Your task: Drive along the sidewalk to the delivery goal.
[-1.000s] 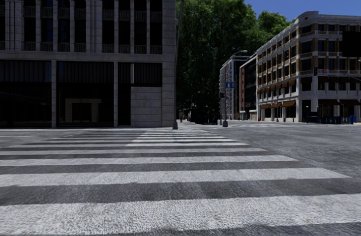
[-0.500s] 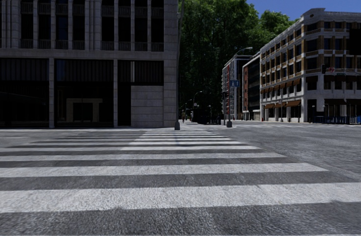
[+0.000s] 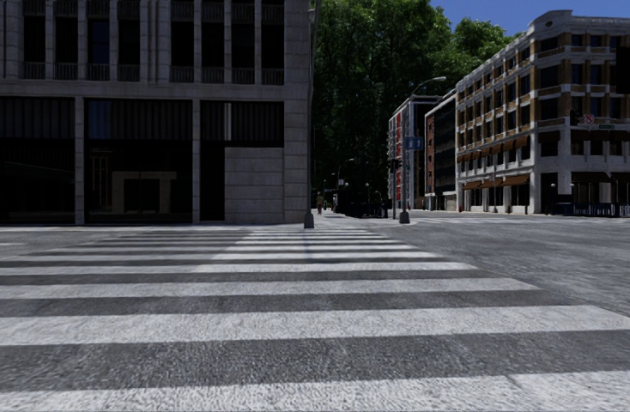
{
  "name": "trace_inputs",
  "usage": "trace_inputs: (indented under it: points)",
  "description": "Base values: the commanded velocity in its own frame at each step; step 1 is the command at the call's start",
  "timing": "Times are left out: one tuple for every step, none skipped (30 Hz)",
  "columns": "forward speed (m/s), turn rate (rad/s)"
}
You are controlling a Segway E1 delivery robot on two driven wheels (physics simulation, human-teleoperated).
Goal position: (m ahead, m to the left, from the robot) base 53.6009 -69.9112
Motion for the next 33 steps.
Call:
trace_inputs:
  points:
    - [1.47,0.00]
    - [1.47,0.00]
    - [1.48,0.00]
    - [1.49,0.00]
    - [1.49,0.00]
    - [1.49,0.00]
    - [1.49,0.00]
    - [1.50,0.00]
    - [1.50,0.00]
    - [1.50,0.00]
    - [1.50,0.00]
    - [1.50,0.00]
    - [1.50,0.00]
    - [1.50,0.00]
    - [1.50,0.00]
    - [1.50,0.00]
    - [1.51,0.00]
    - [1.51,0.00]
    - [1.52,0.00]
    - [1.53,0.00]
    - [1.53,0.00]
    - [1.54,0.00]
    - [1.56,0.00]
    - [1.57,0.00]
    - [1.59,0.00]
    - [1.64,0.00]
    - [1.64,0.00]
    - [1.69,0.00]
    - [1.72,0.00]
    - [1.73,0.00]
    - [1.73,0.00]
    - [1.73,0.00]
    - [1.73,0.00]
